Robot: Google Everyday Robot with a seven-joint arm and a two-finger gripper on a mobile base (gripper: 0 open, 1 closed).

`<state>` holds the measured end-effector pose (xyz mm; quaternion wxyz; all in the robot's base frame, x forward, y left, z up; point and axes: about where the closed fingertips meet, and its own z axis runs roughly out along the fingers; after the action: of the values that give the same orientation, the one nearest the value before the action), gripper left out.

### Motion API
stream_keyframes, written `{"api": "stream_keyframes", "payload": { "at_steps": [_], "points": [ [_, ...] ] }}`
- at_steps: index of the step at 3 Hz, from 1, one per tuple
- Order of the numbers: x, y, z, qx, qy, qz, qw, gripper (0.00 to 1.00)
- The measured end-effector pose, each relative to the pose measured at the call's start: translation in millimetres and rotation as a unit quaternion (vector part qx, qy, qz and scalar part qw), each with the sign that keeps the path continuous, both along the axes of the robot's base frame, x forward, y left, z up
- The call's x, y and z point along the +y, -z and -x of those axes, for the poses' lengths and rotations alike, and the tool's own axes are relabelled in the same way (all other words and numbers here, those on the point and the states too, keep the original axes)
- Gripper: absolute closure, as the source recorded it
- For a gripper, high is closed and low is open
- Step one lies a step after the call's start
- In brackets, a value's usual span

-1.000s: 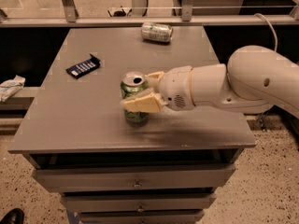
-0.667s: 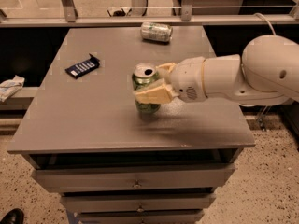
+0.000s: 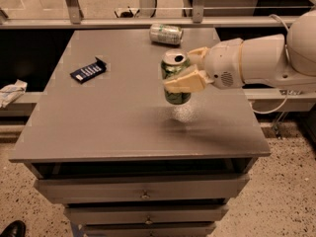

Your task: Move green can near 7up can

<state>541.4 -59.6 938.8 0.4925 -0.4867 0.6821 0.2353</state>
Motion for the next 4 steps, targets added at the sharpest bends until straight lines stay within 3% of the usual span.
{"api": "stream_keyframes", "payload": {
  "at_steps": [1, 2, 3, 4],
  "points": [
    [-19, -10, -16, -0.032, 0.028, -0.002, 0.9991, 1.0],
    [-68, -34, -64, -0.098, 0.08, -0.005, 0.9919, 1.0],
    [-110, -64, -118, -0.149, 0.12, -0.026, 0.9812, 1.0],
    [-140, -75, -189, -0.17, 0.162, -0.039, 0.9714, 1.0]
  ]
}}
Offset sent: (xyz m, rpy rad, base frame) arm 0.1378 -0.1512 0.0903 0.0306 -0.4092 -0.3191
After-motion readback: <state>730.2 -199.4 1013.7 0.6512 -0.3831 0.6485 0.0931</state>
